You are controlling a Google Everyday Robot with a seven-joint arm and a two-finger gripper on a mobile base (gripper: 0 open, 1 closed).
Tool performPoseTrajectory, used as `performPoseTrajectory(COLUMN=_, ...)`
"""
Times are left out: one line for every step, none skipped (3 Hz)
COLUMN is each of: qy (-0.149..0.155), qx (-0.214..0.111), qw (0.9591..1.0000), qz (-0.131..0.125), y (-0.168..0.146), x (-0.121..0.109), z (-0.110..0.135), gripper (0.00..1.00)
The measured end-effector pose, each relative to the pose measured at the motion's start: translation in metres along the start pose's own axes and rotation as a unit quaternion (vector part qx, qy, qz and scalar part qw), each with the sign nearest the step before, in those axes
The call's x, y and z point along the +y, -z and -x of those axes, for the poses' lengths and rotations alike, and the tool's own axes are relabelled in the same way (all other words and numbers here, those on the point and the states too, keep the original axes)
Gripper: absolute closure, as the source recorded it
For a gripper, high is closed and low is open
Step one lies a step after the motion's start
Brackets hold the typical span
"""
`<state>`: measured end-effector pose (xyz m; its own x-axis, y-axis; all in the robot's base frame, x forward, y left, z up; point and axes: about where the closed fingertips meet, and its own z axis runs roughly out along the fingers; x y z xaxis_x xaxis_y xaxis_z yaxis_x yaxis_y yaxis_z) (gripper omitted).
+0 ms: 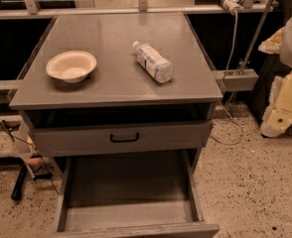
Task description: Place blue plastic bottle into middle drawer
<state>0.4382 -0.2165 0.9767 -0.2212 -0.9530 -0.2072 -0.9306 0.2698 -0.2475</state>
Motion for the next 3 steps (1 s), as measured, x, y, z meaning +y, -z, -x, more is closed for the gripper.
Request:
performPoseTrajectory(qy=-0.002, qx=-0.001, qw=1.0000, qz=-0.003, y=0.000, x=-0.001, z=0.003, gripper=0.00)
performPoseTrajectory(qy=-0.025, qx=-0.002, qw=0.9996, qz=0.013, y=-0.019, x=-0.019, z=0.017, gripper=0.00)
performPoseTrajectory(qy=-0.052, qx=0.000, qw=0.9979, qz=0.038, y=-0.048, x=-0.052, z=0.037, gripper=0.00)
